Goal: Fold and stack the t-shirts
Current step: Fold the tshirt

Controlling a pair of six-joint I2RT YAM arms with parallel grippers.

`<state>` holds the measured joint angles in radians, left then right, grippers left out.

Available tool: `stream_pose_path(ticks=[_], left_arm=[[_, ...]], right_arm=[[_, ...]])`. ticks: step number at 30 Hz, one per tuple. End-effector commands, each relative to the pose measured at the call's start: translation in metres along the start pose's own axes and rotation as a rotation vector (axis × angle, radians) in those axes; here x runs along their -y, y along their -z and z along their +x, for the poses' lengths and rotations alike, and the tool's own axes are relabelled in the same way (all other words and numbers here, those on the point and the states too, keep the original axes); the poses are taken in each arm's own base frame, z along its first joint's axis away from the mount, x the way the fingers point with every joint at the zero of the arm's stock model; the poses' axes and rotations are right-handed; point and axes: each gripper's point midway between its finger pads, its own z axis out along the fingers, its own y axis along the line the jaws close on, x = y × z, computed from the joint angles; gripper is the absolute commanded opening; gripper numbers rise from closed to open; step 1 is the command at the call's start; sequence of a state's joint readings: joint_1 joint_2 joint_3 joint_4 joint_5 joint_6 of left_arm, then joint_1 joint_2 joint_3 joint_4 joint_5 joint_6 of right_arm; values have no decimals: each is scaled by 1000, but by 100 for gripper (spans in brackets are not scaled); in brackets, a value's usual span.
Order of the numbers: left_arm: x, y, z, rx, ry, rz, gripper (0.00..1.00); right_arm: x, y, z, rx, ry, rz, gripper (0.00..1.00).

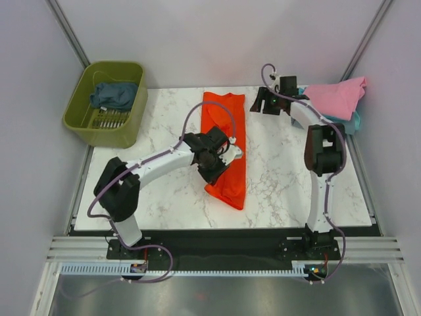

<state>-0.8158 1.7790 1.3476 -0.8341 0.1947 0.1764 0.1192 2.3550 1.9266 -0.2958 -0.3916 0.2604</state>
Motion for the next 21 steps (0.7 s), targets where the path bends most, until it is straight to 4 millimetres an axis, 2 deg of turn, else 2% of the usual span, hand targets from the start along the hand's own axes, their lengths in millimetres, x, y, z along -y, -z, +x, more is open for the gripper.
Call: stream_pose_path(ticks=[1, 2, 3, 6, 9, 10, 12, 13, 14, 15, 16, 17, 19, 20, 21], left_arm=[[-16, 45, -23, 145, 15, -33, 25], [22, 57, -16, 137, 19, 188, 91], [17, 63, -21, 164, 54, 187, 99], [5, 84, -39, 259, 105, 169, 99], [-3, 101, -47, 323, 160, 162, 99], [-5, 104, -46, 331, 193, 160, 99], [-19, 107, -30, 333, 277, 145, 99], [-25, 106, -21, 327, 302, 138, 99], [-37, 94, 5, 283, 375, 129, 99], [-42, 92, 19, 272, 412, 121, 99], [-45, 85, 35, 246, 450, 119, 99], [-20, 76, 28, 251, 820, 293, 93], [-13, 69, 31, 277, 894, 374, 91], [-5, 57, 43, 242, 944, 404, 90], [-1, 53, 46, 236, 956, 424, 88]], right_arm=[[-36, 84, -42, 104, 53, -18, 75], [-45, 100, -30, 77, 44, -43, 76], [-49, 107, -20, 47, 25, -50, 75], [-65, 132, 24, -72, -61, -110, 75], [-76, 153, 66, -153, -125, -156, 76], [-74, 156, 91, -208, -165, -163, 76], [-87, 171, 111, -253, -238, -209, 76], [-93, 180, 140, -315, -303, -245, 76], [-99, 186, 153, -341, -351, -280, 76], [-106, 189, 165, -365, -438, -294, 76], [-105, 198, 199, -423, -501, -279, 76], [-106, 201, 214, -451, -535, -270, 76], [-113, 211, 254, -525, -540, -266, 75], [-115, 213, 264, -542, -535, -265, 75], [-121, 216, 274, -566, -530, -274, 74]])
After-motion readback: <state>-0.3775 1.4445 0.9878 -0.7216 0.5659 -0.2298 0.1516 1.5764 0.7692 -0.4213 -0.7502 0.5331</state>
